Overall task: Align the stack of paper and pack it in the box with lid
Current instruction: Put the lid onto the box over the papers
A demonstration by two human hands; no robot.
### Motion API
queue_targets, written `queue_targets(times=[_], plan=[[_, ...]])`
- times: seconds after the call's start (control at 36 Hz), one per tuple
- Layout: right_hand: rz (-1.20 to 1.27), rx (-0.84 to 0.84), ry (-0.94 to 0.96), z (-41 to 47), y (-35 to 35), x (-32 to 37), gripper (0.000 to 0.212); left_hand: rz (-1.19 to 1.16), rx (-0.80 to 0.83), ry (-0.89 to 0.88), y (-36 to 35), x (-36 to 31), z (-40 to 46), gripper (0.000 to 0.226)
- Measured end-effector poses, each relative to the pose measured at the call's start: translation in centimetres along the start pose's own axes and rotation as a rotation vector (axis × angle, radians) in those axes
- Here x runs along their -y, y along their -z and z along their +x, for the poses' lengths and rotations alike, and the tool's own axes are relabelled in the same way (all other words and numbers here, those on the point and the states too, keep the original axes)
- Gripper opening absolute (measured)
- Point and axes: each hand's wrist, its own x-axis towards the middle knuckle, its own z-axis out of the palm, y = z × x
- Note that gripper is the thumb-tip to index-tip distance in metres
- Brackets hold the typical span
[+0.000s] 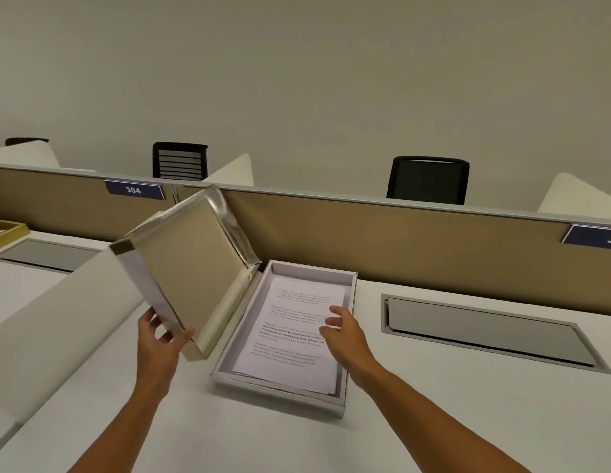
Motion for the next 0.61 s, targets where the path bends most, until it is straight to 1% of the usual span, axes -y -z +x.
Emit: queue_targets(times=[0.08, 0.19, 0.28, 0.33, 0.39, 0.44, 0.47, 0.53, 0.61], plan=[[0.039, 0.01, 0.008, -0.2, 0.1, 0.5, 0.047, 0.222, 0.0, -0.128, -1.0, -0.8, -1.1, 0.079], [0.173, 0.047, -0.029, -0.3, 0.3, 1.8, 0.038, 0.504, -0.01, -0.347, -2.5, -1.4, -2.6, 0.069], [0.268, 0.109, -0.063, -0.7, 0.3, 2.8, 0.027, 0.741, 0.061, -0.547, -3.3, -0.9, -3.5, 0.067], [0.395, 0.167, -0.135, -1.1, 0.3, 3.4, 0.037, 0.83, 0.107, -0.628, -3.6, -0.3, -4.0, 0.065], [0.58, 0.214, -0.23, -1.3, 0.6, 3.7, 0.05, 0.881, 0.13, -0.689, -3.9, 0.3, -4.5, 0.061], [0.721, 0.23, -0.302, -1.2, 1.0, 3.6, 0.058, 0.915, 0.163, -0.74, -4.3, 0.9, -5.0, 0.058], [0.75, 0.231, -0.328, -1.1, 1.2, 3.5, 0.061, 0.942, 0.186, -0.768, -4.6, 1.2, -5.3, 0.058], [0.731, 0.228, -0.372, -1.1, 1.4, 3.1, 0.065, 1.017, 0.224, -0.828, -5.1, 2.0, -5.8, 0.059], [0.59, 0.175, -0.376, -0.8, 1.4, 1.8, 0.058, 1.059, 0.236, -0.865, -5.8, 3.2, -6.3, 0.062]])
